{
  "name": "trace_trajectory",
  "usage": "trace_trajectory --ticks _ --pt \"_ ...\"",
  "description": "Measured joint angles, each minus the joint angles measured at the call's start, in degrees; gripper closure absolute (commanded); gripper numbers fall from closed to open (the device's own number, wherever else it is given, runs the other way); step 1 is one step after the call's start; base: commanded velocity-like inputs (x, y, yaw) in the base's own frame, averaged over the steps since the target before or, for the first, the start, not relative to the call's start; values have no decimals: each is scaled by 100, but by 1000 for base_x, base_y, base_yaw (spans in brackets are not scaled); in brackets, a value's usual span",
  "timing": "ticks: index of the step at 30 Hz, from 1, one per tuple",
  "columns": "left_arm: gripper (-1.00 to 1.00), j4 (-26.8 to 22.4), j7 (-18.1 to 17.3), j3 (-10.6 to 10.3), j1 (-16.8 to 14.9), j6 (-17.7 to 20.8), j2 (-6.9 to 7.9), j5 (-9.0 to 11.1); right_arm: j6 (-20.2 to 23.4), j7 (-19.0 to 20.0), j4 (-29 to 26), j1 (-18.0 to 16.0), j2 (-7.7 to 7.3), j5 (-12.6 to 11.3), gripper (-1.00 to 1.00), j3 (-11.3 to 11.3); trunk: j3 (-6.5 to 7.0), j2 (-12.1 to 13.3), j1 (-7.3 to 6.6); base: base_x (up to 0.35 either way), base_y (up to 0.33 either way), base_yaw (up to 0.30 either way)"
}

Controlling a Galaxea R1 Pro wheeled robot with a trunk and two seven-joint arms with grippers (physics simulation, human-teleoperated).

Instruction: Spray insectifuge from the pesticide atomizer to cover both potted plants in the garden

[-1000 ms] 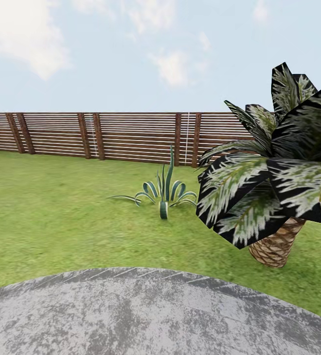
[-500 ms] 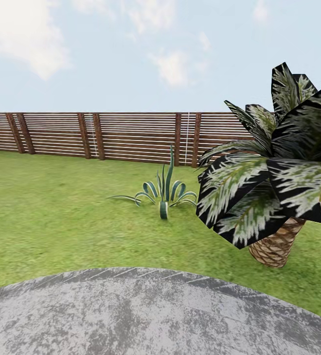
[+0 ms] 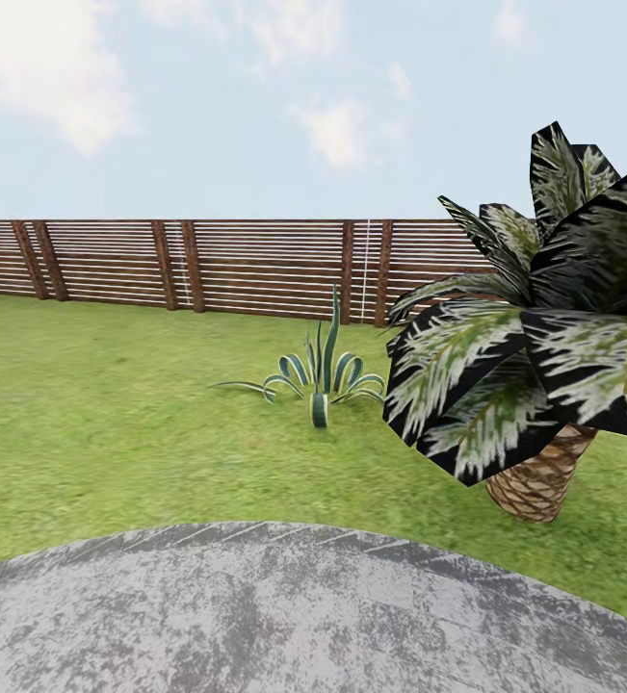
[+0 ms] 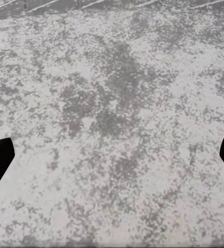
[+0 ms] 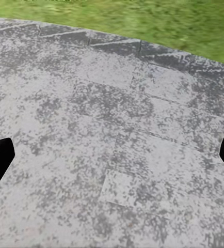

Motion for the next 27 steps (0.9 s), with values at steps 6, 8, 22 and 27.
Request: trace_trajectory --ticks 6,8,22,27 --pt "-100 11 23 287 34 -14 127 2 -9 -42 -1 -2 -2 -1 -100 -5 -12 0 0 0 0 121" --pt "-100 10 24 444 34 -16 134 0 -15 -44 1 -1 -2 -2 -100 -6 -21 0 0 0 0 216" --pt "-100 15 10 581 28 -3 134 -54 -25 -46 44 -3 50 5 -100 -7 -86 0 0 0 0 236" --pt "-100 18 1 552 28 0 127 -64 -28 -53 38 -2 51 0 -100 -18 -104 0 0 0 0 259"
